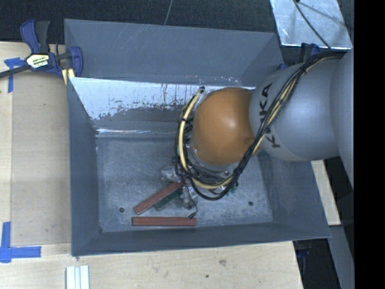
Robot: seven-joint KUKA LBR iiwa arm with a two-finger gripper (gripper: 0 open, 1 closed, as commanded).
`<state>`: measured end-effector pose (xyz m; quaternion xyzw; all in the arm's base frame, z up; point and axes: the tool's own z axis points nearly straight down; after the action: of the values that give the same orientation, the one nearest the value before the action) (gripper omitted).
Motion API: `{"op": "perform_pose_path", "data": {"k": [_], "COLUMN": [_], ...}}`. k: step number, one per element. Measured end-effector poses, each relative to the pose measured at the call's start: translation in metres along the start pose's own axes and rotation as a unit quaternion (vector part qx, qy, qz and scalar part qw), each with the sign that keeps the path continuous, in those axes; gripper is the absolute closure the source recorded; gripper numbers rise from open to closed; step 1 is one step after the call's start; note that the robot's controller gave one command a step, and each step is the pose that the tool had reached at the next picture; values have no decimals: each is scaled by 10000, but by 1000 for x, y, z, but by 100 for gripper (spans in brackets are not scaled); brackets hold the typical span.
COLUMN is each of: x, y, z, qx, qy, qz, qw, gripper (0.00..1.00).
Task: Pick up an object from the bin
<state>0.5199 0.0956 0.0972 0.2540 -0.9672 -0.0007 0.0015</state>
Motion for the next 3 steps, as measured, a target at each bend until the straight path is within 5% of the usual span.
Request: {"op": "perform_pose_path", "data": {"k": [3], "x": [-1], "y": [0], "z": [-47], "qx": [5], "qy": [-8], "qz": [10], "qw": [10000], "gripper": [100]}}
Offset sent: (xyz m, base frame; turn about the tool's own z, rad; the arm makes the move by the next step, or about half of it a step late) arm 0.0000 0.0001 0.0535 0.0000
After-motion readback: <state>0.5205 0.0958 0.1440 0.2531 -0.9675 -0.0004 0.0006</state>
